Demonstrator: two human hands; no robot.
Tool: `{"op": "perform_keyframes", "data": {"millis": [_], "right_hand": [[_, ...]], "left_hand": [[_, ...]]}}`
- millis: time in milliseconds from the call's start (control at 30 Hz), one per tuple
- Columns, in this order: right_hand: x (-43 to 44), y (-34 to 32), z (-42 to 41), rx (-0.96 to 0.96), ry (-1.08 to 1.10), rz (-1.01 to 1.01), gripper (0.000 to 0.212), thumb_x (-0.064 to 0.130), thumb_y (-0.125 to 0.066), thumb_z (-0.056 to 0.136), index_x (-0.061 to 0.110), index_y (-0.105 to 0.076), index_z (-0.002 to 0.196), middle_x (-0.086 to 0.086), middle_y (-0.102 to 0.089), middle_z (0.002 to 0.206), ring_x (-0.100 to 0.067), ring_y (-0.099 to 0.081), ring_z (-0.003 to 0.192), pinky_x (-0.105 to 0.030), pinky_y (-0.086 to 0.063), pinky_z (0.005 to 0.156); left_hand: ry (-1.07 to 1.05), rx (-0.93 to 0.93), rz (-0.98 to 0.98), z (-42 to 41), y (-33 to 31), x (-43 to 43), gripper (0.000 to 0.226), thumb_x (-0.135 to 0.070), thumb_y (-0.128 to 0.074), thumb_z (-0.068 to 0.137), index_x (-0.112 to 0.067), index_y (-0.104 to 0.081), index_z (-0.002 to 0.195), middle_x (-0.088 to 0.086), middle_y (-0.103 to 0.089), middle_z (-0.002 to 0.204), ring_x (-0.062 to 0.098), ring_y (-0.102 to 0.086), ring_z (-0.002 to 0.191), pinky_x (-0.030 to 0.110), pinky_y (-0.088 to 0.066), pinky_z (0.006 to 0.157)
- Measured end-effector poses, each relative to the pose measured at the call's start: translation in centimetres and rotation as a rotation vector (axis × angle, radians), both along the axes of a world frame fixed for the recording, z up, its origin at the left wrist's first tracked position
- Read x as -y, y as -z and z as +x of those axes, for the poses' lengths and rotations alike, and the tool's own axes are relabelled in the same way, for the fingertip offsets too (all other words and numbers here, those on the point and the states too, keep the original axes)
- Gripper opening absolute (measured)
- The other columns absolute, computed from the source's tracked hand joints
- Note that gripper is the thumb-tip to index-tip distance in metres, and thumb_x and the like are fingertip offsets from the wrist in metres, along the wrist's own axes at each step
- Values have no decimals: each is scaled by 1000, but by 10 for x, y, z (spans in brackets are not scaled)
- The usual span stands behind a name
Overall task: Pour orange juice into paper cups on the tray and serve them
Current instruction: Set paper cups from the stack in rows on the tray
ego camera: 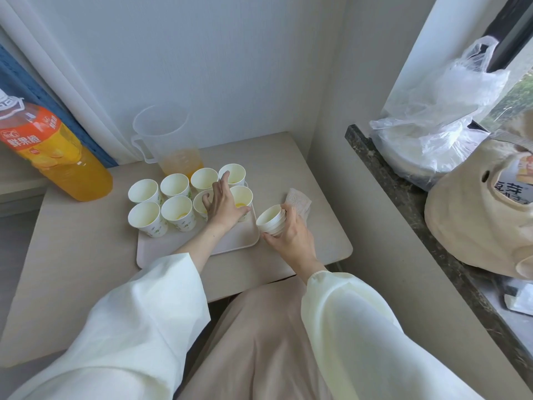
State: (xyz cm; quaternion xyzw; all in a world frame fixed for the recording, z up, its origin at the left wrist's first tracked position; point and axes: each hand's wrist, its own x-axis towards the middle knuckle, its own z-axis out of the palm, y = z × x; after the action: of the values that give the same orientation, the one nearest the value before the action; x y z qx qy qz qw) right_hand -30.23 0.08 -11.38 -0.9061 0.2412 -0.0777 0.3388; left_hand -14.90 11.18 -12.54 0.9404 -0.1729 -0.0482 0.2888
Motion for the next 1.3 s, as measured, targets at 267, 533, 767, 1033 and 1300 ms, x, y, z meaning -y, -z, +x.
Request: {"op": "perform_keyframes", "data": {"millis": [267,533,767,1033,1300], "right_hand": [[-2,0,-2,2,3,1,69,47,-69,82,19,-36,135,3,-52,127,-19,-49,117,-31,-40,81],[-1,1,-4,-3,3,-4,71,46,-70,82,19,-35,137,1,-52,128,-20,-48,118,-33,-42,83],[-2,2,-3,7,5,-7,69,48,-69,82,19,-37,136,2,-53,126,-20,-49,117,-33,-42,82],[0,4,-3,-2,-4,-1,72,45,-71,82,18,-34,138,-1,-52,129,-22,-49,118,-34,-43,85],[-1,4,-5,19,13,1,72,43,-73,79,17,-36,136,-2,-54,121,-23,-51,114,-35,-44,83]], "left_hand": [[17,-6,47,1,0,-2,101,-27,-78,74,-15,-13,150,10,-34,140,21,-25,137,41,-13,108],[33,8,59,2,1,-1,107,-36,-83,68,-19,-15,149,8,-36,139,20,-27,137,44,-13,109],[14,-1,5,6,4,3,103,-35,-80,72,-17,-15,150,9,-38,137,22,-30,135,45,-18,107],[6,5,16,7,5,6,101,-35,-80,73,-17,-16,149,9,-38,136,22,-31,134,45,-19,106],[-10,-7,23,4,0,2,106,-39,-83,67,-20,-17,149,7,-38,135,22,-32,134,44,-16,107]]}}
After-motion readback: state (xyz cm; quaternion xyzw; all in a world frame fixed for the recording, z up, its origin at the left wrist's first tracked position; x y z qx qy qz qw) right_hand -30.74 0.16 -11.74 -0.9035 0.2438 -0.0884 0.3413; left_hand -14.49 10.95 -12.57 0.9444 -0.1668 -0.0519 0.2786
